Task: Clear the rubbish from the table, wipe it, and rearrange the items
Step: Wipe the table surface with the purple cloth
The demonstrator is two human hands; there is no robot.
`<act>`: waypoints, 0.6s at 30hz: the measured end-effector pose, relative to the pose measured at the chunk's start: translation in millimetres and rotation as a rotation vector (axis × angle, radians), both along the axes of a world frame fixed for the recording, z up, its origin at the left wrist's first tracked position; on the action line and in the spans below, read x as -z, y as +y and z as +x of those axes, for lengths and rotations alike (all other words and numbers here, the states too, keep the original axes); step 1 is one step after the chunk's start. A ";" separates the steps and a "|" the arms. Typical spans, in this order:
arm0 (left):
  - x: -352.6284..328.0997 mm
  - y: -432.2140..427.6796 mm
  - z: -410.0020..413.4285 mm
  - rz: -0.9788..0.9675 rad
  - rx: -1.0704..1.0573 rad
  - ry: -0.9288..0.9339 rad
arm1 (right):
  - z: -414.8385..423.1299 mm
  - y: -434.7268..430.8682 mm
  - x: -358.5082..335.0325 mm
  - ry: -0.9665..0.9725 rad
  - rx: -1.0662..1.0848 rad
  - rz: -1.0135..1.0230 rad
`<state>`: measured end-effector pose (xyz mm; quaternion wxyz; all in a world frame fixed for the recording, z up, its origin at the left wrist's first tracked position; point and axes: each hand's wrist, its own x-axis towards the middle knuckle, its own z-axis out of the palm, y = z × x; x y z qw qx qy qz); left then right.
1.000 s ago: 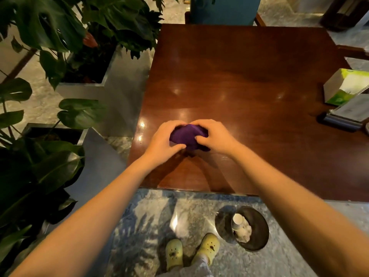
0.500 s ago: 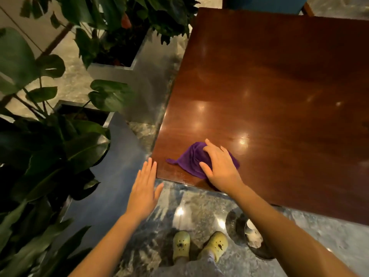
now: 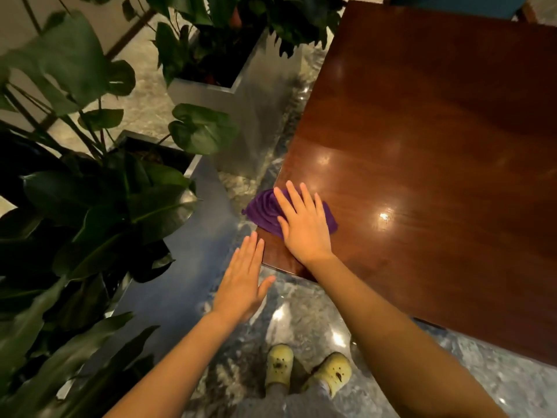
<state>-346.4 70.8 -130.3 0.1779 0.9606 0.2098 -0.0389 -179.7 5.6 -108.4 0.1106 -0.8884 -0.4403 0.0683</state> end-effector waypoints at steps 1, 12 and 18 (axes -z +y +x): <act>1.1 -1.0 -0.6 -0.013 -0.001 -0.010 | -8.6 -6.5 0.9 -0.006 0.007 -0.001; -4.7 0.9 -3.6 0.016 0.021 0.099 | -6.3 -98.5 6.2 -0.058 0.275 0.010; -7.0 -6.1 1.2 0.023 -0.010 0.089 | 12.6 -151.1 -8.7 0.073 0.492 -0.051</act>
